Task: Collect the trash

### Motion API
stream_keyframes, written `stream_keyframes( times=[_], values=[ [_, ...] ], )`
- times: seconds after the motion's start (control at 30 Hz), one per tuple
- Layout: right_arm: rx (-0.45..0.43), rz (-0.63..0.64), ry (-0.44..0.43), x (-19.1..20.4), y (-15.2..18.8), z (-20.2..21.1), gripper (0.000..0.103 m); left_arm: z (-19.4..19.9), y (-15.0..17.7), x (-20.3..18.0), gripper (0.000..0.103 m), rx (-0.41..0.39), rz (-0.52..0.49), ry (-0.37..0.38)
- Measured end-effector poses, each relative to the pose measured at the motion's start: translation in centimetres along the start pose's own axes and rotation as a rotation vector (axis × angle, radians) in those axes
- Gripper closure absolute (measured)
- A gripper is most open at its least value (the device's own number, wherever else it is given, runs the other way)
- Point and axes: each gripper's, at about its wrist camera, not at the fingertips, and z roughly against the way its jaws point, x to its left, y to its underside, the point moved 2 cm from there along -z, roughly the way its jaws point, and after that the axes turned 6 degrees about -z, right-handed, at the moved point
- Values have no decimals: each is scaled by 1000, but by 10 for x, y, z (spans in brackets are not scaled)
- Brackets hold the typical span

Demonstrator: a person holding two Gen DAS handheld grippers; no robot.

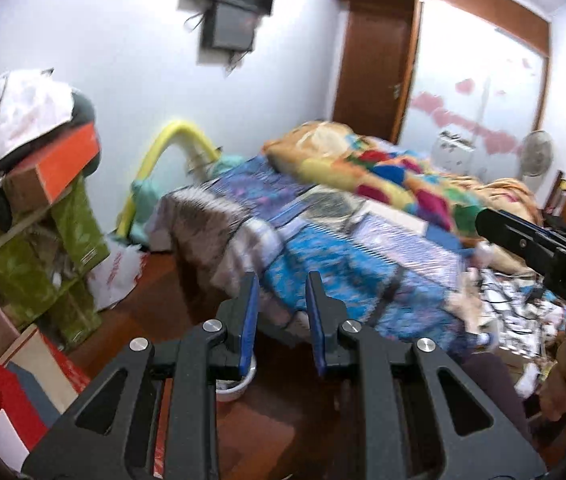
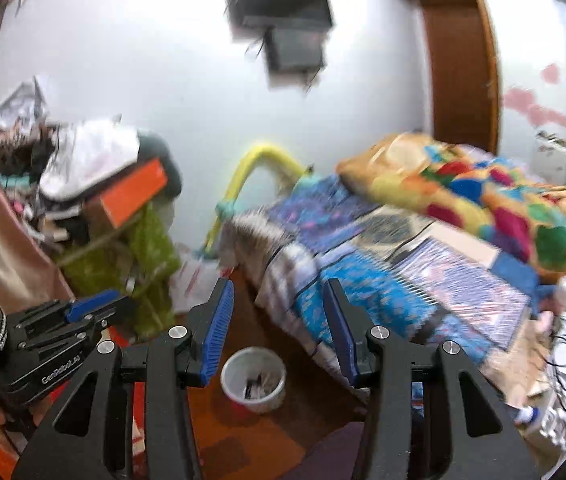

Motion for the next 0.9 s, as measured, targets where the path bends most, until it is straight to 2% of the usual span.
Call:
stream_keyframes(
  times=[0.17,0.27,0.3,0.33,0.4,0.47,0.53,0.63,0.9],
  values=[
    [-143,9,109,8,7,58,60,44,7,-36,80,-87,-42,50],
    [-176,8,171,12,14,74,55,68,11,-51,76,-128,-74,56],
    [-182,8,191,14,16,77,45,74,12,-53,65,-138,-85,53],
    [-189,7,207,15,19,83,34,81,13,-56,51,-153,-93,44],
    [-198,-1,223,16,26,94,24,94,16,-58,35,-184,-95,36],
    [-197,-14,230,18,31,99,18,104,19,-58,28,-204,-94,36],
    [-211,-25,258,20,35,106,1,108,19,-58,17,-211,-101,34],
    [-247,-40,313,20,39,118,0,116,20,-58,12,-238,-103,18],
    [-279,-39,364,22,42,132,0,118,22,-58,12,-244,-112,27]
  ],
)
